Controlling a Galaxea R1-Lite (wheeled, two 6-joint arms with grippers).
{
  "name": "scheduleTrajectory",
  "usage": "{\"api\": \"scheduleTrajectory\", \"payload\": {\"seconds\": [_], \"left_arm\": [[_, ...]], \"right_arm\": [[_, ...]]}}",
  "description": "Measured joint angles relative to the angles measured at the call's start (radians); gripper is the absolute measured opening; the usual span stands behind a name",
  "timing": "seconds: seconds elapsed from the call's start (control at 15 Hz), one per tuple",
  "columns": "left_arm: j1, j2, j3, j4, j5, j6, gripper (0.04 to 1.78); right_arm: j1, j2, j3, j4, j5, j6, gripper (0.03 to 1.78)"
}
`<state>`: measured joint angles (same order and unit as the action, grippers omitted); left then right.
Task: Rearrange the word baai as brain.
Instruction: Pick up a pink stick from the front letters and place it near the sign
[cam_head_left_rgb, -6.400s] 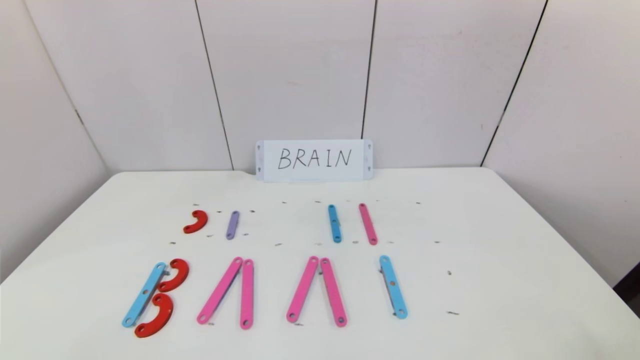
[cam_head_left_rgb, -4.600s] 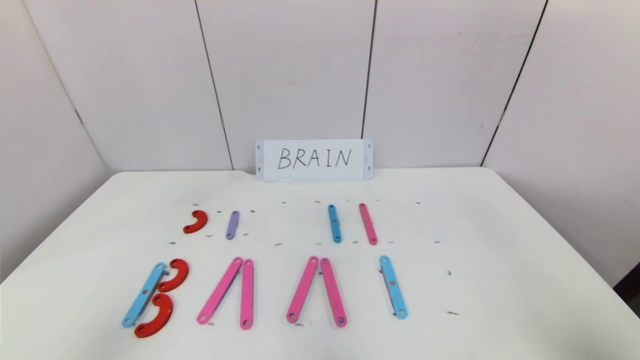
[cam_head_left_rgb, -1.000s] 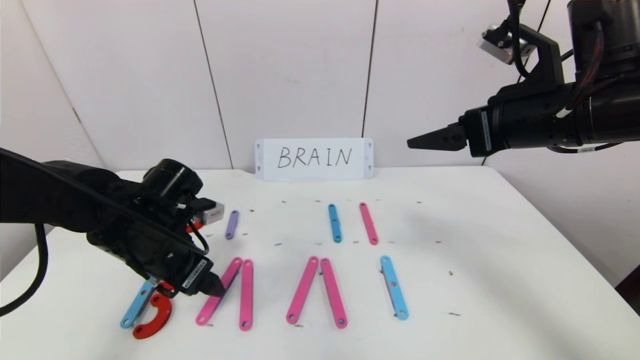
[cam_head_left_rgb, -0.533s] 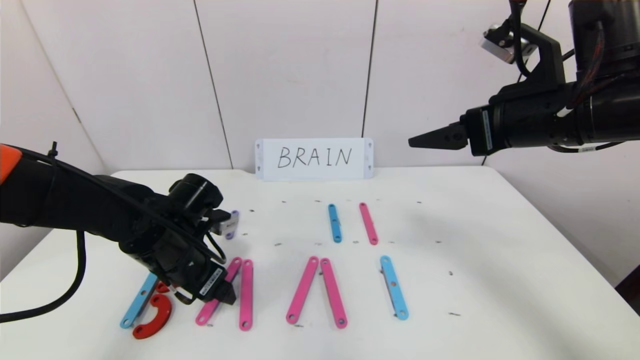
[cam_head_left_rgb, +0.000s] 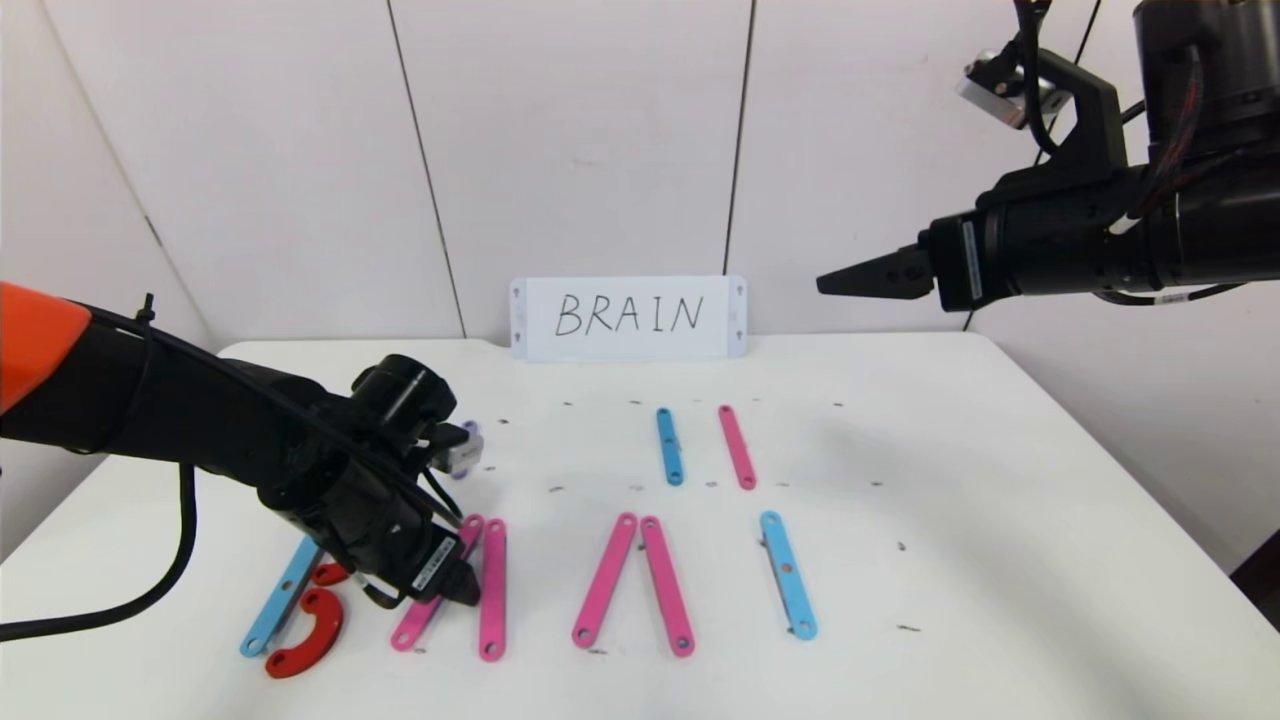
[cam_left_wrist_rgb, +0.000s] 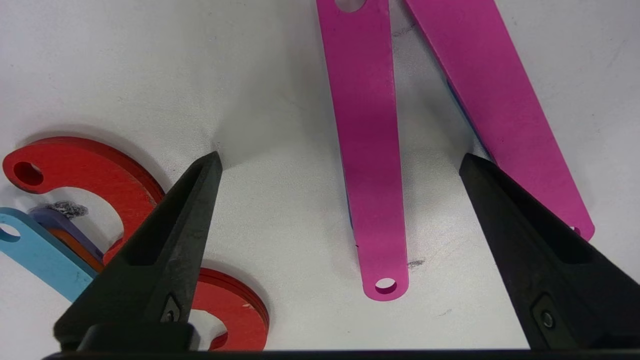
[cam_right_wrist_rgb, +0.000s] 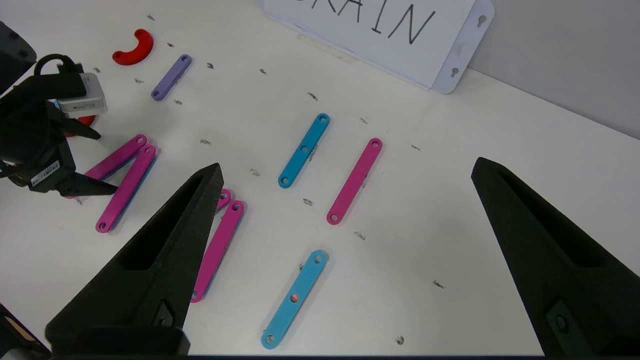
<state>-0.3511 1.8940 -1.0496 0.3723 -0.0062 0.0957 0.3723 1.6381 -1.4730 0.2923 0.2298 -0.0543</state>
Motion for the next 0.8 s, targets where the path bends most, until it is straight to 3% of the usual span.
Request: {"api": "scheduleTrajectory", "payload": {"seconds": [0.2,0.53,0.6,0.8], "left_arm": [[0.000,0.001,0.000,0.000,0.000,0.000,1.24],[0.000,0.001,0.000,0.001,0.000,-0.006,0.40],[0.000,0.001,-0.001,0.001,-0.001,-0.006,0.32],[0.000,0.000,-0.001,0.002,-0.002,-0.007,0.29]], "right_arm": [[0.000,0.001,0.000,0.000,0.000,0.000,1.74],[0.000,0.002,0.000,0.000,0.000,0.000,1.74],[0.000,0.002,0.000,0.000,0.000,0.000,1.74],[0.000,0.002,0.000,0.001,0.000,-0.001,1.74]]}}
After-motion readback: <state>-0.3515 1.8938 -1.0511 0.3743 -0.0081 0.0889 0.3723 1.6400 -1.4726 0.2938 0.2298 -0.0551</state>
